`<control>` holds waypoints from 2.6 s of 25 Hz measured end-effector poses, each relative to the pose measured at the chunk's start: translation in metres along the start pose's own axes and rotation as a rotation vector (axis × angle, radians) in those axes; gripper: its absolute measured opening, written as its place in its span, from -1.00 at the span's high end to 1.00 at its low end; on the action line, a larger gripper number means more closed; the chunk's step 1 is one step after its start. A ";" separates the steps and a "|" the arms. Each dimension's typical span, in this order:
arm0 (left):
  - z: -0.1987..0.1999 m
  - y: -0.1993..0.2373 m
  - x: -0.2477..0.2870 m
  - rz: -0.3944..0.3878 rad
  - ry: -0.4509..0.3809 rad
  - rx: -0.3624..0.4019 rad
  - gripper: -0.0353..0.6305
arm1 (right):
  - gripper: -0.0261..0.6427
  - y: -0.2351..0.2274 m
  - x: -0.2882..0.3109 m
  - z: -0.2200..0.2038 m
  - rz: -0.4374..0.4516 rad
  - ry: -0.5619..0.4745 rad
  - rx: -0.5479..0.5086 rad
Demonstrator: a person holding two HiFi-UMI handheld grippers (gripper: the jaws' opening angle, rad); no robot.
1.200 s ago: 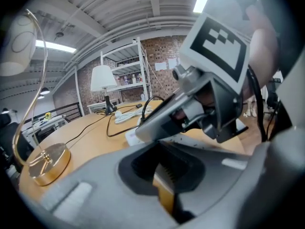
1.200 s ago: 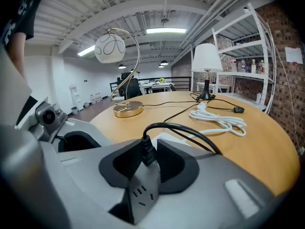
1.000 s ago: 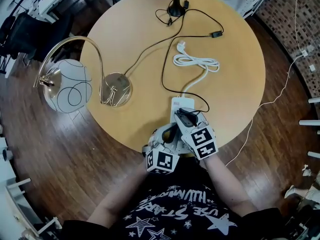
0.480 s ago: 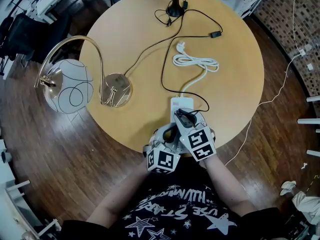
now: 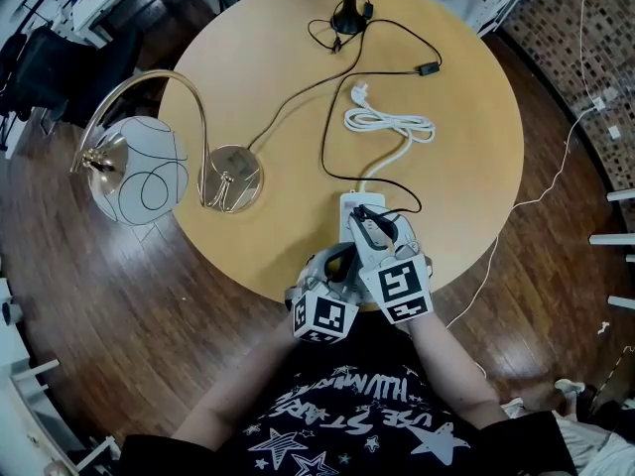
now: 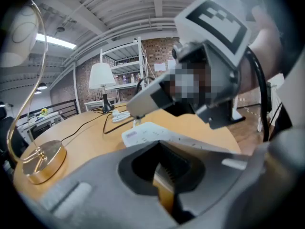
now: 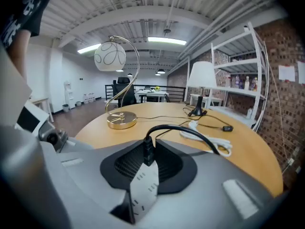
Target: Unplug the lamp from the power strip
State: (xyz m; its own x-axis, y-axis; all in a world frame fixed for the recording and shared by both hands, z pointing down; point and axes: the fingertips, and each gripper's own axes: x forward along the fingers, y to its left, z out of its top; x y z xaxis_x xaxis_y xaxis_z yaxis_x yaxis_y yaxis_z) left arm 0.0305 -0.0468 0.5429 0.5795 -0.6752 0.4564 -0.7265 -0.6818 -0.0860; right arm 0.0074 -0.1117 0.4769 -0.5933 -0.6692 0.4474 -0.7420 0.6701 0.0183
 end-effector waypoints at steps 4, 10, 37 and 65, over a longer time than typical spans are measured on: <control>-0.002 -0.001 0.000 -0.005 0.003 0.003 0.88 | 0.70 -0.038 -0.022 0.025 -0.067 -0.077 0.045; -0.004 0.000 0.001 -0.008 0.001 0.011 0.88 | 0.69 -0.078 -0.042 0.008 -0.129 -0.043 0.050; -0.003 0.003 0.003 -0.012 -0.017 -0.046 0.88 | 0.67 -0.094 -0.027 -0.105 -0.185 0.188 0.092; 0.090 0.115 -0.049 0.319 -0.223 -0.164 0.88 | 0.73 -0.074 -0.067 0.036 -0.178 -0.143 0.054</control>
State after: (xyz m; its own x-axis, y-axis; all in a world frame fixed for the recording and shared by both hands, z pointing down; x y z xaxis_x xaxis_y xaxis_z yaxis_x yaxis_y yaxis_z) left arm -0.0483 -0.1173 0.4306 0.3690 -0.9018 0.2251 -0.9211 -0.3872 -0.0410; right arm 0.0912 -0.1282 0.4132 -0.4867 -0.8166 0.3104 -0.8523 0.5218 0.0363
